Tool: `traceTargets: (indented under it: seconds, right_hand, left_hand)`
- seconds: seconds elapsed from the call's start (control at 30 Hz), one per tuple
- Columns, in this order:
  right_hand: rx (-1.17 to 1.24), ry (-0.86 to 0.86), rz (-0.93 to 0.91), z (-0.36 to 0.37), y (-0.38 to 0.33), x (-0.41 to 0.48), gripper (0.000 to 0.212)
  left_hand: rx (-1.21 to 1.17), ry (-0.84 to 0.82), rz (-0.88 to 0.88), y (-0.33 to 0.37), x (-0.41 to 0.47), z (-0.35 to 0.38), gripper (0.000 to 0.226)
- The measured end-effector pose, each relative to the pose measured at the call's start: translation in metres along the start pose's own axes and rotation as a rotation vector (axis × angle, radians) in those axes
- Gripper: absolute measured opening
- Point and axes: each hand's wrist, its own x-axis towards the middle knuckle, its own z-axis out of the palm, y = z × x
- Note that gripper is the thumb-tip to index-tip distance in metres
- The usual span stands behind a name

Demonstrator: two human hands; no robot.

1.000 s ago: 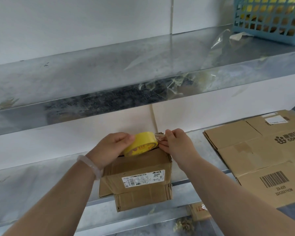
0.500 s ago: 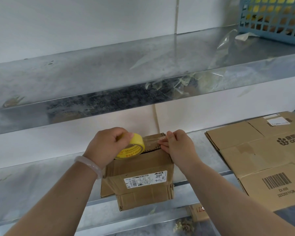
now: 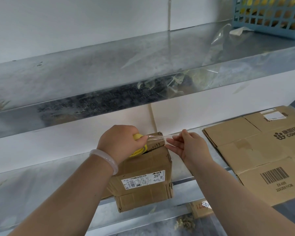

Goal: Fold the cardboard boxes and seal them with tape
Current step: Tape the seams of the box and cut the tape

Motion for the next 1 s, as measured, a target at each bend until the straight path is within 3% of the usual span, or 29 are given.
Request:
traceTargets:
  seconds: [0.43, 0.6, 0.67, 0.8, 0.9, 1.0]
  right_hand:
    - [0.422, 0.037, 0.176, -0.012, 0.01, 0.013, 0.04]
    - [0.389, -0.038, 0.197, -0.017, 0.008, 0.019, 0.019]
    - [0.366, -0.082, 0.239, -0.018, 0.006, 0.02, 0.024]
    - [0.393, -0.153, 0.314, -0.025, 0.004, 0.017, 0.054]
    - [0.307, -0.211, 0.237, -0.026, 0.003, 0.011, 0.026]
    - [0.29, -0.165, 0.209, -0.022, 0.005, 0.01, 0.033]
  left_hand:
    - [0.117, -0.038, 0.002, 0.016, 0.009, 0.006, 0.041]
    - [0.067, -0.029, -0.027, 0.01, 0.009, 0.004, 0.039]
    - [0.055, -0.044, -0.031, 0.01, 0.01, 0.003, 0.037]
    - [0.05, -0.047, -0.028, 0.012, 0.009, 0.003, 0.035]
    - [0.046, -0.055, -0.035, 0.012, 0.009, 0.002, 0.036]
    - [0.04, -0.051, -0.038, 0.013, 0.007, 0.002, 0.036]
